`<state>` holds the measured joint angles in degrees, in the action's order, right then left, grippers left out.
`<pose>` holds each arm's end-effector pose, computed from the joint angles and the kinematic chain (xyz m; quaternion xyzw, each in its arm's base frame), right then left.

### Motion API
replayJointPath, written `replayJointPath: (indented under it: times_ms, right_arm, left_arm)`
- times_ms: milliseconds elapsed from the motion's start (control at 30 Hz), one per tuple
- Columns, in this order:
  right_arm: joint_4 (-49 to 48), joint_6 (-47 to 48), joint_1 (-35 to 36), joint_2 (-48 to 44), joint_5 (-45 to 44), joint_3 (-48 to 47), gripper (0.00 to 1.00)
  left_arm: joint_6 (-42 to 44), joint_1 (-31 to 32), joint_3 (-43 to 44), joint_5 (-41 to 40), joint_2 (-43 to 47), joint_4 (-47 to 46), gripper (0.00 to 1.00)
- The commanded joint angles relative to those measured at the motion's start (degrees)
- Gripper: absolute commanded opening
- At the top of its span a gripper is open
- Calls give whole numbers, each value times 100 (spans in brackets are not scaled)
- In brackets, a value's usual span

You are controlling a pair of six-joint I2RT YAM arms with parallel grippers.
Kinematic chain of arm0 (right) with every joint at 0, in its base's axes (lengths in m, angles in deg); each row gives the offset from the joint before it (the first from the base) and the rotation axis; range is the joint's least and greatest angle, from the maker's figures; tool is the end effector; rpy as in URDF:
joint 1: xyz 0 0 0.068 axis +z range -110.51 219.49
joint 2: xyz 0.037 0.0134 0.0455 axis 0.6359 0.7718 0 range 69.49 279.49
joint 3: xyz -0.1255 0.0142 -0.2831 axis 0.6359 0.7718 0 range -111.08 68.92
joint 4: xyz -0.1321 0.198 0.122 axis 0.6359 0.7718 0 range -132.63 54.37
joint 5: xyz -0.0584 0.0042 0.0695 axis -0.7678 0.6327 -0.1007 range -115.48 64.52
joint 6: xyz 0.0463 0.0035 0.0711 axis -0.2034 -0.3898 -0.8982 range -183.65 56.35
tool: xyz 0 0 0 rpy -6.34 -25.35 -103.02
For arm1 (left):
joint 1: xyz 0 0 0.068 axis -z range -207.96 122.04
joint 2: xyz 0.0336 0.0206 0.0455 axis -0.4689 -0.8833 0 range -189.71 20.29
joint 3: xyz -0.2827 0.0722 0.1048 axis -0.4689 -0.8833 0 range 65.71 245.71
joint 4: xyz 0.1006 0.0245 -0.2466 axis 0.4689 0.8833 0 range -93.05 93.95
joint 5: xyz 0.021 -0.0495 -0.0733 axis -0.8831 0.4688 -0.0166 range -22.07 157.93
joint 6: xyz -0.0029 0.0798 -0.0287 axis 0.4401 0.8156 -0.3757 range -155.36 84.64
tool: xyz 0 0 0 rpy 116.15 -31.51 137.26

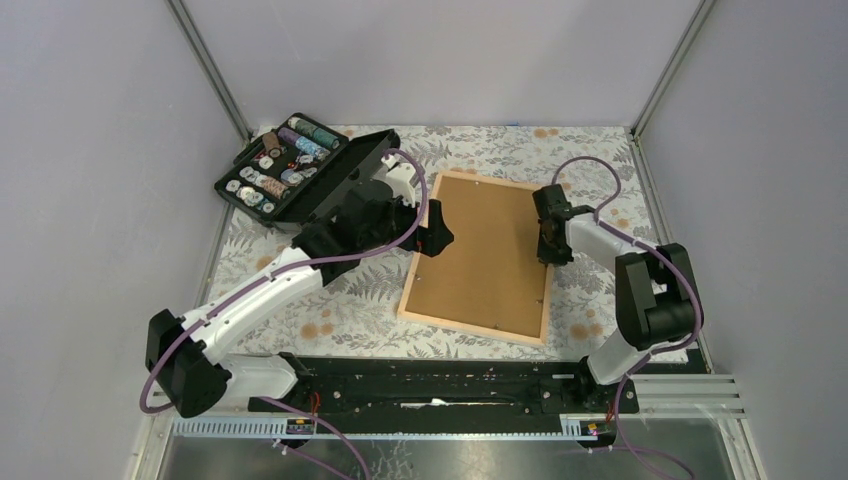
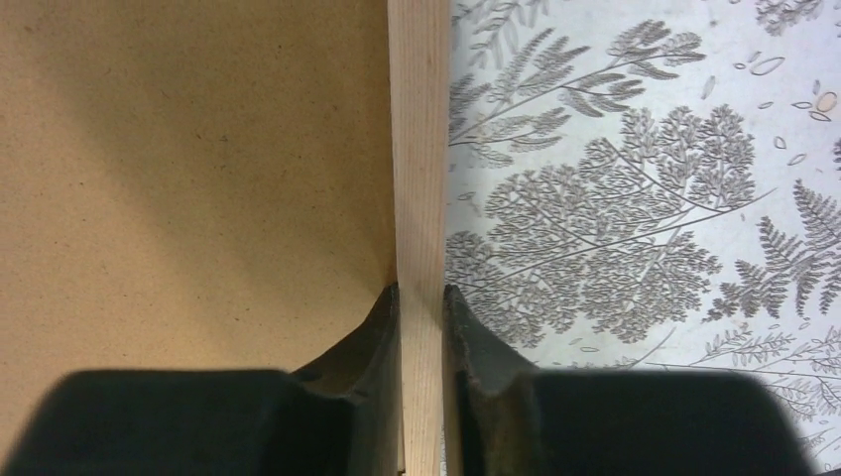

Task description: Put the photo into the frame

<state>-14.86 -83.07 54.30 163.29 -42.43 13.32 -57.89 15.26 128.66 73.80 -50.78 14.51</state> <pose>0.3284 0.0643 0.1740 0.0695 0.9654 -0.0771 0.2392 0.2228 -0.2197 0.3592 0.1786 0.8268 -0.3250 0.4229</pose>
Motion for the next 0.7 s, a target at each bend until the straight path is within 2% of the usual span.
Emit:
replayJointPath:
  times_ms: [0, 67, 133, 200, 267, 400, 467, 567, 667]
  right_arm:
    - [19, 118, -330, -304, -274, 88, 29]
    - [82, 134, -361, -345, -311, 81, 49]
    - [181, 146, -357, -432, -252, 18, 63]
    - [313, 173, -345, -615, -55, -81, 72]
    - [390, 185, -263, -844, 314, -162, 75]
    - [84, -243, 160, -1114, 1887, -123, 76]
    - [-499, -687, 350, -1106, 2946, 87, 73]
    - [-1825, -1503, 561, -921, 4374, 564, 60]
    - [-2788, -2028, 823, -540, 4661, 651, 45]
  left_arm:
    - [-15, -25, 252, 84, -201, 0, 99]
    - [-24, -25, 253, 81, -223, -1, 99]
    - [-24, -29, 254, 49, -224, 0, 99]
    - [-14, -30, 245, 0, -187, -3, 99]
    - [-15, -25, 240, -65, -144, -7, 99]
    - [-20, -24, 235, -213, -74, 4, 99]
    - [-92, -8, 247, -320, -72, 37, 99]
    - [-459, -1, 153, -325, -59, 188, 98]
    - [-939, -3, -439, -320, 151, 180, 92]
